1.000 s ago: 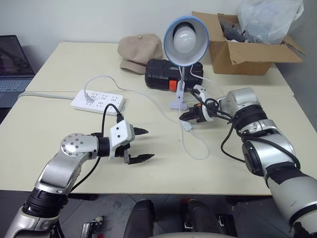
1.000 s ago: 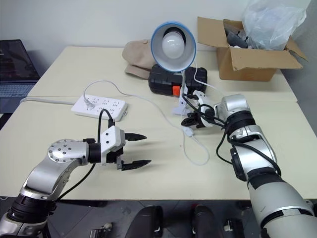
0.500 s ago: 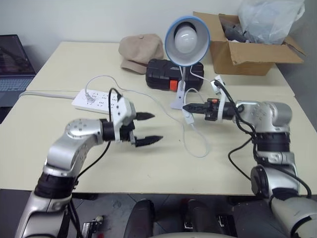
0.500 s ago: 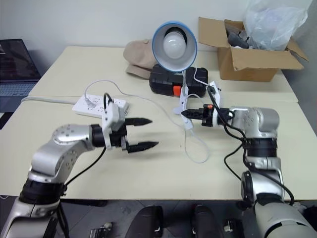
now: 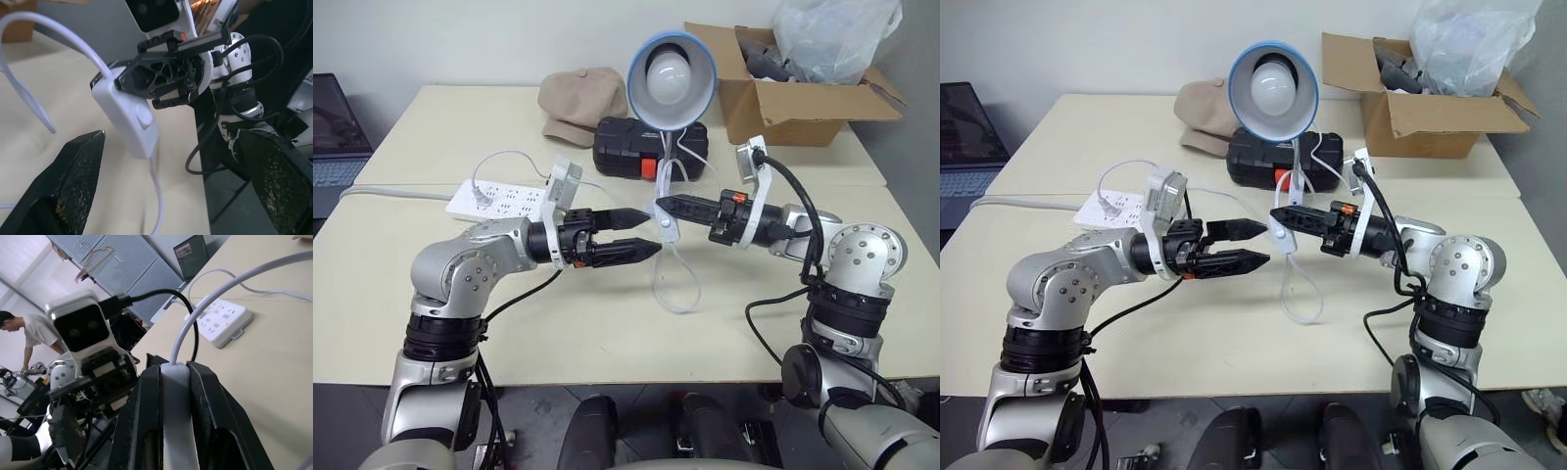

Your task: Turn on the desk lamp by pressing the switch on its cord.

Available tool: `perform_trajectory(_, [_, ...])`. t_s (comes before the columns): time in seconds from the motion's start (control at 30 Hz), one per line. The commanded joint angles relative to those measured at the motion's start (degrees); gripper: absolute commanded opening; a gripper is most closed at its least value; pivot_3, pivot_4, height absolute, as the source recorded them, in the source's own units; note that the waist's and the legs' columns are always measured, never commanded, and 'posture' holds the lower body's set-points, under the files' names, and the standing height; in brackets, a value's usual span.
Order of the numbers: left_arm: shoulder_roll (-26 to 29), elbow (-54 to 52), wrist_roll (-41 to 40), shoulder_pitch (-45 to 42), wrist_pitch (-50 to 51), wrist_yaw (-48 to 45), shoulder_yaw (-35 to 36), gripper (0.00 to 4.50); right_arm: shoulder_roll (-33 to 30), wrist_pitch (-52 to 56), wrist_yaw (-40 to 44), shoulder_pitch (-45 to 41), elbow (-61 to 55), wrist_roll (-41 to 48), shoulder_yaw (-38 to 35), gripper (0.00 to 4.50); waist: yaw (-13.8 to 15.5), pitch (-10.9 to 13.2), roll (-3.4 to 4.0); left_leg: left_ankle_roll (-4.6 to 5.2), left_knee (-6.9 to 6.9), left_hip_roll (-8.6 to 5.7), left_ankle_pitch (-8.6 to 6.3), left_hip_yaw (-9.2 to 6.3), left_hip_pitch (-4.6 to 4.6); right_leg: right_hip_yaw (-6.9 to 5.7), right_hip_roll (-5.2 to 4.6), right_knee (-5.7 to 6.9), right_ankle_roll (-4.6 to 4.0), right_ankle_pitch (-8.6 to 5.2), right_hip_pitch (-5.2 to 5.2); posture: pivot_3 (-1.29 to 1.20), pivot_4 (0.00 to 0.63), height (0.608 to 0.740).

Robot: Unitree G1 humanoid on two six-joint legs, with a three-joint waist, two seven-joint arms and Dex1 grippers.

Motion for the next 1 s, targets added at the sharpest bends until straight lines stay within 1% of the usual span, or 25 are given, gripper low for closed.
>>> perform_trajectory(0.03, [-2.25, -1.08, -2.67, 0.25, 1.43, 2.57, 1.39, 4.5, -0.85, 1.2, 0.66, -0.72, -3.24, 5.49, -0.22, 0.4, 0.0, 0.0, 0.0, 0.0, 0.0, 0.0, 0.0, 0.0, 0.0, 0.0, 0.0, 0.0, 0.0, 0.0, 0.0, 0.0, 0.15, 0.74])
perform_trajectory(0.13, [-3.8, -0.82, -3.67, 0.03, 2.09, 4.07, 1.9, 4.5, -1.61, 1.57, 0.75, -0.58, -3.69, 7.54, 0.74, 0.4, 0.0, 0.0, 0.0, 0.0, 0.0, -0.01, 0.0, 0.0, 0.0, 0.0, 0.0, -0.01, 0.0, 0.0, 0.0, 0.0, 0.15, 0.74])
perform_trajectory(0.33, [-5.23, -0.37, -6.1, 0.19, 3.73, 5.95, 3.16, 4.5, -2.69, 0.69, -0.23, -0.24, -3.47, 9.97, 2.25, 0.4, -0.05, 0.0, 0.0, 0.0, 0.0, 0.0, 0.0, 0.0, 0.0, 0.01, 0.0, -0.01, 0.0, 0.0, 0.0, 0.0, 0.15, 0.74])
perform_trajectory(0.6, [-5.76, -0.57, -7.62, 0.58, 4.38, 6.68, 3.61, 4.5, -3.87, -0.28, -1.03, 0.03, -3.21, 11.64, 3.63, 0.4, -0.03, 0.0, 0.0, 0.01, 0.0, -0.02, 0.0, 0.0, 0.0, 0.01, 0.0, -0.02, 0.0, 0.0, 0.0, 0.0, 0.15, 0.74])
perform_trajectory(0.67, [-5.4, -0.66, -7.58, 0.65, 4.37, 6.02, 3.08, 4.16, -4.0, -0.41, -1.3, -0.1, -3.06, 12.05, 3.73, 0.4, -0.03, 0.0, 0.0, 0.0, 0.0, -0.02, 0.0, 0.0, 0.0, 0.01, 0.0, -0.02, 0.0, 0.0, 0.0, 0.0, 0.15, 0.74])
perform_trajectory(0.7, [-5.24, -0.69, -7.57, 0.67, 4.4, 5.65, 2.82, 4.1, -4.07, -0.48, -1.42, -0.19, -2.99, 12.26, 3.78, 0.4, -0.03, 0.0, 0.0, 0.0, 0.0, -0.02, 0.0, 0.0, 0.0, 0.01, 0.0, -0.02, 0.0, 0.0, 0.0, 0.0, 0.15, 0.74])
perform_trajectory(0.9, [-4.93, -0.71, -7.23, 0.8, 4.2, 3.95, 1.89, 2.93, -4.36, -0.85, -2.31, -0.74, -2.37, 13.98, 3.97, 0.4, -0.03, 0.0, 0.0, 0.0, 0.0, -0.02, 0.0, 0.01, 0.0, 0.01, 0.0, -0.03, 0.0, 0.0, 0.0, 0.0, 0.15, 0.74])
perform_trajectory(0.93, [-4.84, -0.77, -7.0, 0.92, 4.07, 3.58, 1.6, 2.67, -4.37, -0.86, -2.49, -0.86, -2.31, 14.32, 3.96, 0.4, -0.03, 0.0, 0.0, 0.01, 0.0, -0.02, 0.0, 0.0, 0.0, 0.01, 0.0, -0.03, 0.0, 0.0, 0.0, 0.0, 0.15, 0.74])
perform_trajectory(1.0, [-5.0, -0.7, -6.73, 1.1, 3.84, 3.33, 1.28, 2.38, -4.4, -0.82, -2.78, -1.05, -2.22, 14.87, 3.93, 0.4, -0.03, 0.0, 0.0, 0.0, 0.0, -0.02, 0.0, 0.01, 0.0, 0.01, 0.0, -0.03, 0.0, 0.0, 0.0, 0.0, 0.15, 0.74])
